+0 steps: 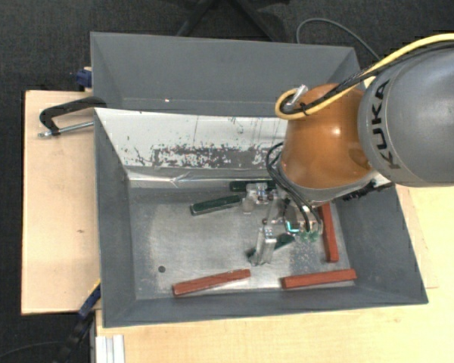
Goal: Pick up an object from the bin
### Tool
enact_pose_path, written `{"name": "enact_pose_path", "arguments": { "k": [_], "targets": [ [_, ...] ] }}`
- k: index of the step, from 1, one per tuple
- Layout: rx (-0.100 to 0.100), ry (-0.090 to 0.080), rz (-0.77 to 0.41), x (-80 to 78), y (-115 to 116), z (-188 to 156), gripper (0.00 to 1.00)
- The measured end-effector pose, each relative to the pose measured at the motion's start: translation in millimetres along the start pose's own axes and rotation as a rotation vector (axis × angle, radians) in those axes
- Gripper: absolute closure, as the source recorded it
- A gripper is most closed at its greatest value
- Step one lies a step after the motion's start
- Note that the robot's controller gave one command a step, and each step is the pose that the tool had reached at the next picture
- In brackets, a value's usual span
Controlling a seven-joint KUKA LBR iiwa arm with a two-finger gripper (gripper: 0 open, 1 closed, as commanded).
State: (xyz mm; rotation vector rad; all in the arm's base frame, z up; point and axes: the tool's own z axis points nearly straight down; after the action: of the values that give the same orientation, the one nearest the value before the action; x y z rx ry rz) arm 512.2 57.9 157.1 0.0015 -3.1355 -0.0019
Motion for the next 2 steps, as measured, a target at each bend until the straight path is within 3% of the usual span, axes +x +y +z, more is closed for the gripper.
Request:
{"name": "enact_pose_path", "arguments": {
  "k": [1,2],
  "targets": [
    [0.001,-0.004,-0.005,-44.9,-33.9,89.8,0.0],
    [-0.001,-0.009,-0.006,-45.4,-32.1,84.7,1.0]
  ]
}}
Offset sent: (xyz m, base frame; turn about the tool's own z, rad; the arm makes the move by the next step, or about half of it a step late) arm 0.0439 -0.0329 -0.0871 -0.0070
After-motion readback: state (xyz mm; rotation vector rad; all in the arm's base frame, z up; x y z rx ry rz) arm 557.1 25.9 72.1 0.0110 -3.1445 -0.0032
